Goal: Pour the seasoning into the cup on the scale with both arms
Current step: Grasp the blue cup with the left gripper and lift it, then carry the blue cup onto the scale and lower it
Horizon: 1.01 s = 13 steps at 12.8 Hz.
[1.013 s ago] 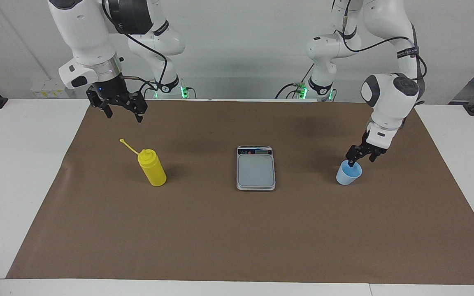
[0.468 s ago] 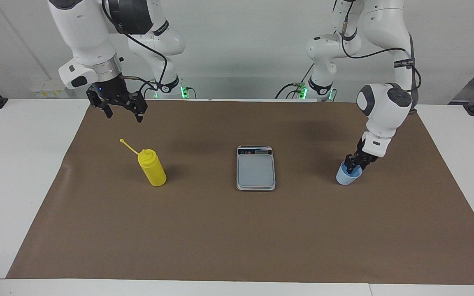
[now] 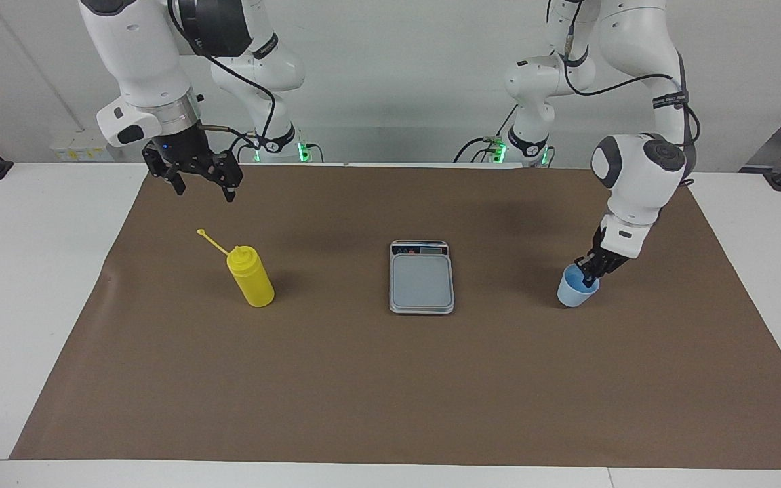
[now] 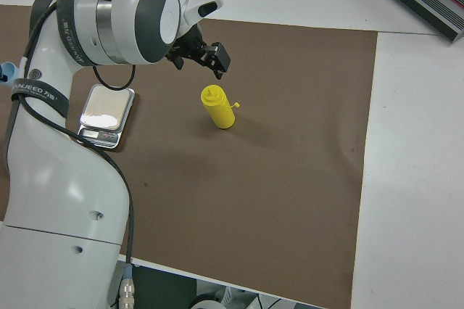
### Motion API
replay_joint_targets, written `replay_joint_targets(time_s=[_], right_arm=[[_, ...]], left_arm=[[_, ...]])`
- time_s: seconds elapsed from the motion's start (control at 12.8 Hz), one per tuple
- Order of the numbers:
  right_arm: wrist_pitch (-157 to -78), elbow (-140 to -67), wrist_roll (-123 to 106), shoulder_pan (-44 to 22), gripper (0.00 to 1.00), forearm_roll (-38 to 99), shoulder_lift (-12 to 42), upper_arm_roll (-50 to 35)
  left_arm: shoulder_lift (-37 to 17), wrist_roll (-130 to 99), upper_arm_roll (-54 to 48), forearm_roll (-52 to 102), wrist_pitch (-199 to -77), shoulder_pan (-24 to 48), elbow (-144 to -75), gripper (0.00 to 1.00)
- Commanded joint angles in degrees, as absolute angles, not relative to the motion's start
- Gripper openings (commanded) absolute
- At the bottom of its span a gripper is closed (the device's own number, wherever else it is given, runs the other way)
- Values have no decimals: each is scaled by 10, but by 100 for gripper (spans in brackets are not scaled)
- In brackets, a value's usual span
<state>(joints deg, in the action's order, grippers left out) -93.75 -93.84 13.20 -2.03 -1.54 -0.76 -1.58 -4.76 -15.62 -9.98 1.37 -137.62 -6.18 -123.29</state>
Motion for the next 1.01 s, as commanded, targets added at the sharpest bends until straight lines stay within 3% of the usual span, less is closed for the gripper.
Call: replay_joint_targets(time_s=[0.0, 0.39, 0.94], right_arm=[[-933, -931, 121, -15, 100, -17, -3, -18], [-933, -931, 121, -15, 100, -17, -3, -18], [-933, -931, 121, -15, 100, -17, -3, -18]], left_arm=[[-58, -157, -97, 21, -1283, -34, -1145, 0], [-69, -228, -96, 27, -1189, 62, -1059, 0], [-80, -323, -97, 15, -1219, 219, -1062, 0]])
